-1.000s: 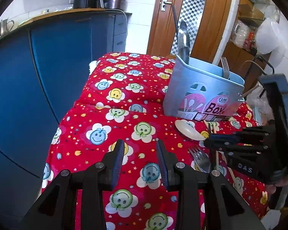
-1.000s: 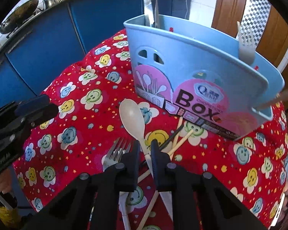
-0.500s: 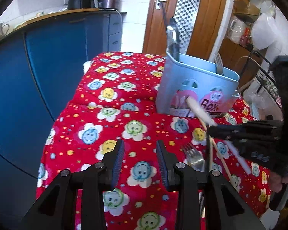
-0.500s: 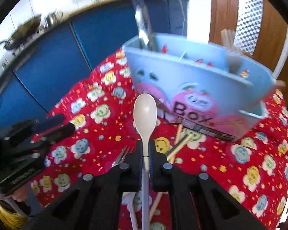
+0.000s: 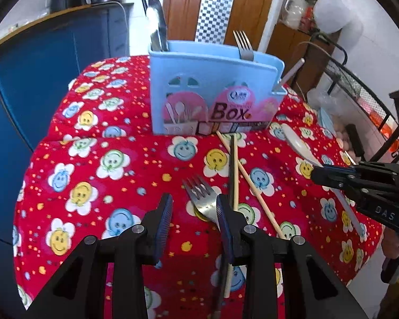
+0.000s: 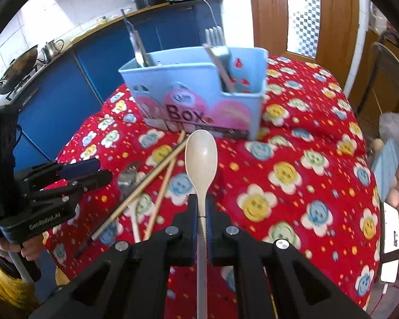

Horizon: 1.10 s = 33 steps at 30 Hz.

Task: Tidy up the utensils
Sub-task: 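Grasp a silver fork with the left tool while the right tool lifts the wooden spoon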

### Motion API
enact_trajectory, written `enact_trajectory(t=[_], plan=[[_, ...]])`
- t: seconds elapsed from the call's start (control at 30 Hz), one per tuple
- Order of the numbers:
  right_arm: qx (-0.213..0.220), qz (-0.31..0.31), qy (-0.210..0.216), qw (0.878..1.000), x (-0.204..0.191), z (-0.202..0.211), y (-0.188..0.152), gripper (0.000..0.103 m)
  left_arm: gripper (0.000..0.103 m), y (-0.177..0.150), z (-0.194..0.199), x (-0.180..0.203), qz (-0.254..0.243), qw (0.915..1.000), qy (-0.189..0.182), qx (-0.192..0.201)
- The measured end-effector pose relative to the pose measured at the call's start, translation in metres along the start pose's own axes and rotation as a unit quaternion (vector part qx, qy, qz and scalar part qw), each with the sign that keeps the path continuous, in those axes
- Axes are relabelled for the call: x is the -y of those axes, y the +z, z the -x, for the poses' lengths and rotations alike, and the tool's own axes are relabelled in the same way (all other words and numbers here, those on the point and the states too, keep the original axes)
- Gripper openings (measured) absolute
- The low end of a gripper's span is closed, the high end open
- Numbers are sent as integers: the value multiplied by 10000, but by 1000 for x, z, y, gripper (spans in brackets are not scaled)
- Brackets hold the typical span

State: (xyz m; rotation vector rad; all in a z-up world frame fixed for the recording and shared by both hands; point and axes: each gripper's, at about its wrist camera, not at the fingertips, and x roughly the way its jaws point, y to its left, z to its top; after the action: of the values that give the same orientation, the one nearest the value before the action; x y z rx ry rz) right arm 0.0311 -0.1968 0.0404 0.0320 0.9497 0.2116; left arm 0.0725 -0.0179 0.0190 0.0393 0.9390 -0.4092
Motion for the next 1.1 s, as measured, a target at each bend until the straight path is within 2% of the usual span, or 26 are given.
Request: enact_trajectory(t=[0.23,0.4,0.5,0.67,0.8,0.83,0.97,1.03,1.1], plan=[[-13,-157,-32,9999,21,4,-15,7,35,2,-24,-5,352,9988,-124,-303],[-98,-206,-111,9997,30,-2,-19,7,35,5,-33,-5,535,9973,-343,-354],[-169,-226,-119,9995,34,-7,-21,7,30,5,-35,-4,557,9972,-397,-298],[-278,-247,-126,9992,36,-15,-21,8,27,6,-35,-9,696,9956,-583,-225],[-393,-282,-109,9988,36,-22,-20,8,27,6,-26,-15,745,9960,-497,-62],[-413,-270,-101,9987,35,-23,-19,11,27,7,-24,-17,742,9963,-422,-19],[-465,-282,137,9984,32,-25,-14,33,27,10,-21,-28,737,9973,14,20],[-477,-293,212,9982,31,-27,-11,35,27,9,-23,-36,850,9963,-54,-74],[-475,-315,275,9980,30,-29,-8,35,27,8,-26,-47,1090,9930,-421,-165]])
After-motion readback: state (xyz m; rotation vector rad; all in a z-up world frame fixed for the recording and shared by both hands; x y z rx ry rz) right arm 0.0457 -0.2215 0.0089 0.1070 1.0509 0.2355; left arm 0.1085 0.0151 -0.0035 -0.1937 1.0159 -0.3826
